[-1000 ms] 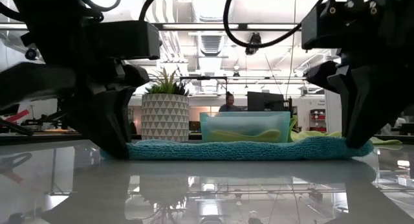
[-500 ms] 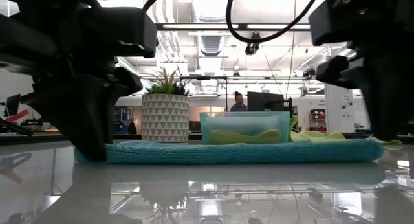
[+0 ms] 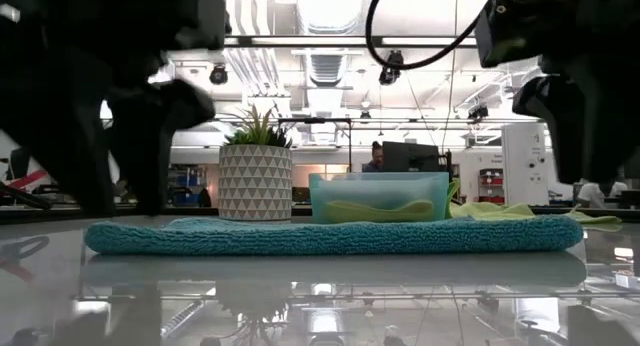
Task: Fold microfiber towels
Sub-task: Fold the blue microfiber cloth
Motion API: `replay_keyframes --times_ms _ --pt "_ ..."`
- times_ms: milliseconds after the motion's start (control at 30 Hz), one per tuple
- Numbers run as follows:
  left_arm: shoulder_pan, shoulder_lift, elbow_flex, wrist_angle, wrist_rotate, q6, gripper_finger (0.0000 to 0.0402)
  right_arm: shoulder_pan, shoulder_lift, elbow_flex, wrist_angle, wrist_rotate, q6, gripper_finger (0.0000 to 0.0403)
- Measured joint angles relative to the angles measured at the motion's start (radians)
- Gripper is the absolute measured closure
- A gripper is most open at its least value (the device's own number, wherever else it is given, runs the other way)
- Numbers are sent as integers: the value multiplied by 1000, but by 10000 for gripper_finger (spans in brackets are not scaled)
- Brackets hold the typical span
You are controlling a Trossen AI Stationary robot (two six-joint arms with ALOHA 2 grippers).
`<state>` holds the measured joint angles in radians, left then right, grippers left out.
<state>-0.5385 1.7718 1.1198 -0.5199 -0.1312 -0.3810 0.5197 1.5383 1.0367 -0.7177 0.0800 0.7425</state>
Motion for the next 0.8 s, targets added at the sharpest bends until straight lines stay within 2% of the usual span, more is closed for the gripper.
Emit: replay_keyframes --times_ms 167,467,600,800 --pt "3 -49 0 11 -24 22 217 -31 -84 -93 72 50 195 196" --pt "5 -52 -63 88 -244 18 217 -89 -189 -401 486 44 481 152" --pt "11 -52 -104 97 -300 -27 217 -111 -195 -483 614 46 531 142" --pt "16 -52 -159 137 -316 -81 217 -136 -136 -522 825 51 517 143"
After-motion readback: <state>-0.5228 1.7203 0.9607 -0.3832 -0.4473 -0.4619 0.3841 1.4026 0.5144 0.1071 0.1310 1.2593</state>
